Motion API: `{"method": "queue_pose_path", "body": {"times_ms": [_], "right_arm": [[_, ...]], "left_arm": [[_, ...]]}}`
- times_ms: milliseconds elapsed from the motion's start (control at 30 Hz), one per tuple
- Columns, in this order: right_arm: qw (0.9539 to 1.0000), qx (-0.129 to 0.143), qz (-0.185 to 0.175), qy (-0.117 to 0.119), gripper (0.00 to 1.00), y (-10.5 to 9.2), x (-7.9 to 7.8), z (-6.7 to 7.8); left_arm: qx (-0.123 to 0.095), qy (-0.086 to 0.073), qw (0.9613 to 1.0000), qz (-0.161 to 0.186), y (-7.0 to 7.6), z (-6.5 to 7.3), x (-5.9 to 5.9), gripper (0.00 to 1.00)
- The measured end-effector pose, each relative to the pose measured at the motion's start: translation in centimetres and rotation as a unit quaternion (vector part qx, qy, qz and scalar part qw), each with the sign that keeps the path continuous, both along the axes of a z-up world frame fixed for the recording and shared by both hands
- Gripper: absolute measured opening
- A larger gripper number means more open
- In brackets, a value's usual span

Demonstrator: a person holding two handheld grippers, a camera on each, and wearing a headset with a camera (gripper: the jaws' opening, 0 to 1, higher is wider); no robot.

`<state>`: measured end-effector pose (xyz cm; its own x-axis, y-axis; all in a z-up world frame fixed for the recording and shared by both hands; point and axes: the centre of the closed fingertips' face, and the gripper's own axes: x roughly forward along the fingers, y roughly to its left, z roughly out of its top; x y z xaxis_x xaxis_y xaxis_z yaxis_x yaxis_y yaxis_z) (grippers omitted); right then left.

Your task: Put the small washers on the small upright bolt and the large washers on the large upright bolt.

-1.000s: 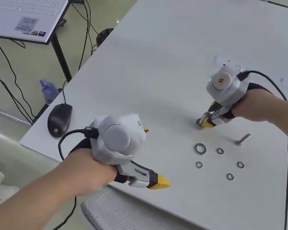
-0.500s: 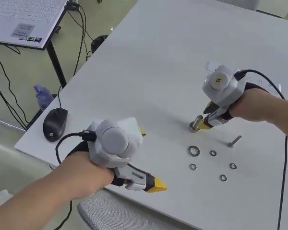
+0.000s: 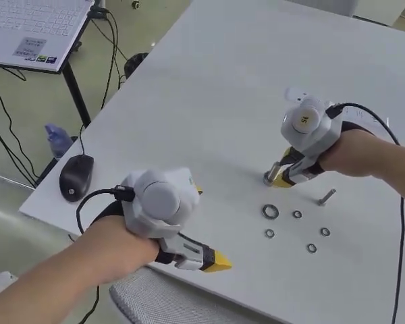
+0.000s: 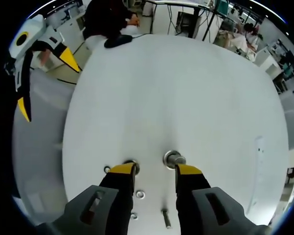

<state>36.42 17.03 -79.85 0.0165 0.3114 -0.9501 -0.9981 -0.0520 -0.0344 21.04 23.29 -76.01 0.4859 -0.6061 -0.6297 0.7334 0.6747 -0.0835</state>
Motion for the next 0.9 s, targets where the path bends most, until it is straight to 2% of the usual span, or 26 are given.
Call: {"method": "queue_pose_path", "body": {"times_ms": [500, 600, 767, 900], "right_arm": [[0.9999, -0.002, 0.001, 0.013, 0.35, -1.3, -3.2, -0.7], [0.9998, -0.002, -0.001, 0.02, 0.35, -1.6, -3.8, -1.1], [0.9997, 0.003, -0.009, 0.023, 0.36, -1.8, -4.2, -1.6], [0.9997, -0.005, -0.006, 0.022, 0.36, -2.1, -3.8, -2.4]], "left_arm": [[-0.007, -0.006, 1.0, -0.003, -0.4, 0.4, 0.3, 0.85], [-0.003, -0.007, 1.0, -0.006, -0.4, 0.4, 0.3, 0.85], [-0.013, -0.007, 0.9999, 0.002, -0.3, 0.6, 0.5, 0.87], [-0.013, -0.006, 0.9999, 0.002, -0.2, 0.5, 0.5, 0.88]]}}
